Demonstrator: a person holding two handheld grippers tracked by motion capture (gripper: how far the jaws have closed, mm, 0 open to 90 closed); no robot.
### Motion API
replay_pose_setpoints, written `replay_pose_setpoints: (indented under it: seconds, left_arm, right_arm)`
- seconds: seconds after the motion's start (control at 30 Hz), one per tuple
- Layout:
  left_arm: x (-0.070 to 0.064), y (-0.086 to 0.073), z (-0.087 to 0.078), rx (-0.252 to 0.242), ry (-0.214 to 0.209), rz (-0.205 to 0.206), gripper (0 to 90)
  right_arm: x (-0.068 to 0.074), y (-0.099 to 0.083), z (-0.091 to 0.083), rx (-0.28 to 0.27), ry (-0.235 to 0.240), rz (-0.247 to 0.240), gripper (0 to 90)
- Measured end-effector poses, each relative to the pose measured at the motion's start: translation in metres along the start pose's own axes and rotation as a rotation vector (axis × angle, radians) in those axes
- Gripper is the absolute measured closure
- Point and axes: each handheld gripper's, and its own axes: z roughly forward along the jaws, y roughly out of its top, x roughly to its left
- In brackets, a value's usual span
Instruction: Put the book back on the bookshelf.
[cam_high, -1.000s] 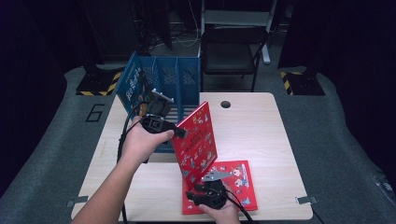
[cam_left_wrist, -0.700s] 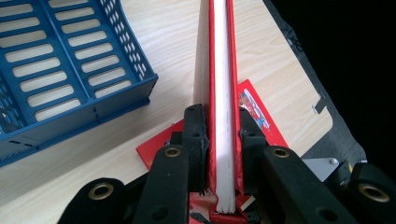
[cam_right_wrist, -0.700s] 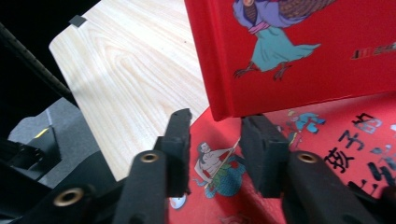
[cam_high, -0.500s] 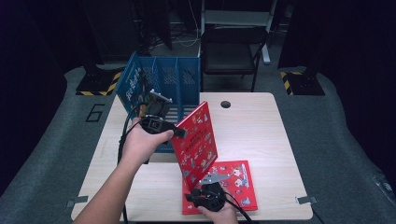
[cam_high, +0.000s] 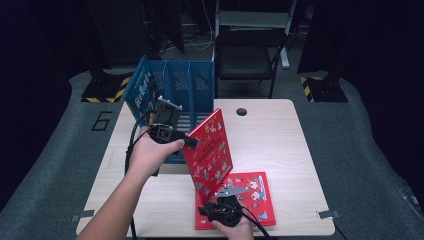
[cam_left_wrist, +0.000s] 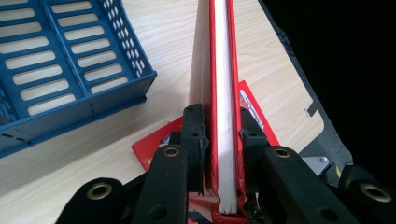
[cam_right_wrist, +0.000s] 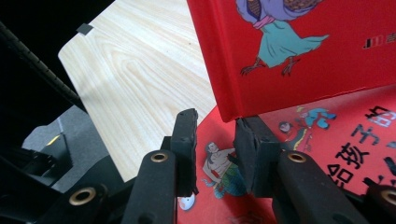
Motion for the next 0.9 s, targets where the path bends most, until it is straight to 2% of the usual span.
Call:
replay_pose_setpoints:
  seconds: [0.2, 0.23, 0.37, 0.63, 0.7, 0.73, 0.9]
  left_arm:
    - [-0.004, 0.002, -0.003, -0.015, 0.017, 0.029, 77.4]
    - [-0.005, 0.002, -0.003, -0.015, 0.013, 0.023, 77.3]
    - [-0.010, 0.004, -0.005, -0.008, 0.020, 0.055, 77.1]
    - [-0.016, 0.008, -0.009, -0.021, 0.018, 0.062, 77.0]
    - [-0.017, 0.009, -0.010, -0.020, 0.017, 0.063, 77.0]
    - [-0.018, 0.010, -0.011, -0.022, 0.016, 0.057, 77.0]
    - [-0.020, 0.015, -0.013, -0.023, 0.009, 0.062, 76.9]
  right_arm:
    - [-0.004, 0.001, -0.004, -0.035, -0.006, 0.022, 69.2]
    - [-0.004, 0.002, -0.005, -0.039, -0.004, 0.030, 69.2]
    - [-0.003, 0.003, -0.006, -0.055, -0.008, 0.011, 69.2]
    - [-0.003, 0.004, -0.011, -0.082, -0.018, 0.003, 69.8]
    - [-0.003, 0.005, -0.012, -0.087, -0.007, 0.020, 69.8]
    - [-0.005, 0.005, -0.013, -0.100, -0.013, 0.007, 69.8]
    - [-0.005, 0.007, -0.017, -0.116, -0.018, 0.026, 69.8]
